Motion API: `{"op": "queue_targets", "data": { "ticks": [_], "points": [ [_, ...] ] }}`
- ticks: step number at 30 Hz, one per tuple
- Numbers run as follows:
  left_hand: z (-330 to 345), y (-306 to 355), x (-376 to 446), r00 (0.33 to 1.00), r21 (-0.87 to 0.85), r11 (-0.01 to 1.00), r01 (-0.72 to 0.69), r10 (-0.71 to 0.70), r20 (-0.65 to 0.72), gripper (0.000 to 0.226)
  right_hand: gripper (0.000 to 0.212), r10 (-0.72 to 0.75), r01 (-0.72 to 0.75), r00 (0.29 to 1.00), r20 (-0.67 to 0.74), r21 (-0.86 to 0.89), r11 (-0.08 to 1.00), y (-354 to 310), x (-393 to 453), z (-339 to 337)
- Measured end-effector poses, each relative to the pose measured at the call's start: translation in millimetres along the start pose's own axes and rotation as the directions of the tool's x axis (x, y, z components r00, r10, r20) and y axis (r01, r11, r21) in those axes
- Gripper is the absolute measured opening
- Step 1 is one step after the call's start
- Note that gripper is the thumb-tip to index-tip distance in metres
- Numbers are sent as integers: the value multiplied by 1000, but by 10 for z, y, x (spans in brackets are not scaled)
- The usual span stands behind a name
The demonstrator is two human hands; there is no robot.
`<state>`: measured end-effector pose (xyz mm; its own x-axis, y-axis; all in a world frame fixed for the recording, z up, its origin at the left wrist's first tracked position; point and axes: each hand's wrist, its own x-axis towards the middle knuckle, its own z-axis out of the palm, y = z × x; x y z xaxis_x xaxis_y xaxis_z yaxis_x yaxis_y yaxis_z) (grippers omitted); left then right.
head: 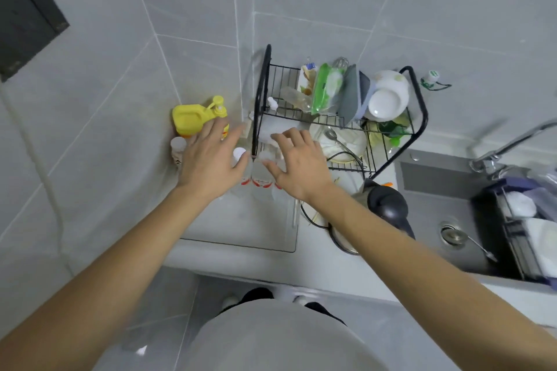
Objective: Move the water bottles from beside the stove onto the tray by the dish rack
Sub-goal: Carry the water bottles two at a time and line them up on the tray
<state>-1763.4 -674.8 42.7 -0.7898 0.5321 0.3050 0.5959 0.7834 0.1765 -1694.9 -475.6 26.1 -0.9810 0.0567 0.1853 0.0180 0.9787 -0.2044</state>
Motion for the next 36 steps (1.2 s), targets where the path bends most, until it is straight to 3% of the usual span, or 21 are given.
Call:
{"op": "queue_targets", "data": {
  "ticks": [6, 14, 23, 32, 36],
  "points": [
    [-1, 633, 190, 962, -102, 958, -268, 271, 19, 59, 57, 255, -254, 953, -167, 27, 967, 320, -602, -367],
    [-8, 1656, -1, 810, -280, 789, -546, 583, 62, 59, 64, 590, -602, 746, -309, 66, 796, 410, -1931, -783],
    [-68, 3626, -889, 467, -375, 452, -810, 882, 54, 66, 68, 843, -911, 318, -435, 106, 399, 401, -4182, -1315],
    [-174, 5675, -2567, 172, -501, 134, -855, 985, -29, 65, 71, 877, -983, -25, -479, 169, 65, 374, -6578, -1739],
    [-269, 6355, -3328, 71, -547, 36, -837, 996, -44, 68, 70, 848, -975, -159, -505, 216, -54, 277, -7502, -1905]
  ]
}}
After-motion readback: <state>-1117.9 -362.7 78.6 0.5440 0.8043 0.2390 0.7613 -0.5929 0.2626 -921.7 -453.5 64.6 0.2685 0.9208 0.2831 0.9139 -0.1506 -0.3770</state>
